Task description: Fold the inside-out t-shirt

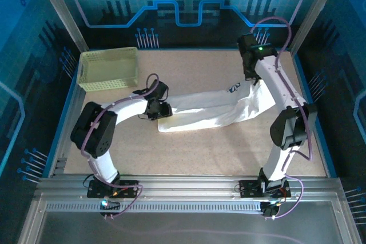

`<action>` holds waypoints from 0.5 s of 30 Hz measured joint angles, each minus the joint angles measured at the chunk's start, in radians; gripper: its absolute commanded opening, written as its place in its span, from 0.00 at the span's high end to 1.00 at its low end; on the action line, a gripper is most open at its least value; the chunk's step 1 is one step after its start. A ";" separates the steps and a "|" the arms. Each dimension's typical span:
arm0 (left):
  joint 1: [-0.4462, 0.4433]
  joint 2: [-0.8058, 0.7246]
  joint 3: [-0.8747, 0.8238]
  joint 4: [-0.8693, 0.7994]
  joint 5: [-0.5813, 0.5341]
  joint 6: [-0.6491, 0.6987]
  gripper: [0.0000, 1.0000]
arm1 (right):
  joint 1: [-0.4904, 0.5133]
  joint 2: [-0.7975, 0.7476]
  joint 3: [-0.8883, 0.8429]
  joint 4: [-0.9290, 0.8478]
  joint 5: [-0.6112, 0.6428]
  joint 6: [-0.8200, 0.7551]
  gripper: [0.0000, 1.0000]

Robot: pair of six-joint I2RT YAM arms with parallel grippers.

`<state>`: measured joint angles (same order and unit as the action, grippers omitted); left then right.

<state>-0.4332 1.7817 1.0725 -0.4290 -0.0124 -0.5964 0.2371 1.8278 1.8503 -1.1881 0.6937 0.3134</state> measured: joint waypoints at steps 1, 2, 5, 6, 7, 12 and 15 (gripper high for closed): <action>-0.011 0.010 -0.001 0.002 0.002 0.000 0.55 | 0.026 0.011 0.015 -0.015 0.006 0.004 1.00; -0.021 0.012 -0.002 0.009 0.002 -0.004 0.56 | 0.050 0.024 0.028 -0.027 0.007 0.008 1.00; -0.050 0.003 -0.025 0.059 0.003 -0.014 0.59 | 0.129 0.081 0.082 -0.070 0.006 0.027 1.00; -0.057 -0.005 -0.046 0.083 0.003 -0.021 0.59 | 0.153 0.103 0.101 -0.083 0.003 0.037 1.00; -0.061 -0.019 -0.066 0.101 0.004 -0.030 0.59 | 0.175 0.124 0.120 -0.096 -0.002 0.045 1.00; -0.064 -0.096 -0.186 0.202 0.011 -0.060 0.60 | 0.294 0.232 0.232 -0.146 -0.052 0.095 1.00; -0.064 -0.128 -0.238 0.255 0.011 -0.079 0.60 | 0.364 0.275 0.281 -0.163 -0.088 0.121 1.00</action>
<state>-0.4976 1.6539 0.8345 -0.1738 -0.0013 -0.6758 0.6014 2.1029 2.1315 -1.3510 0.6056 0.4347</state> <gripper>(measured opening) 0.399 0.087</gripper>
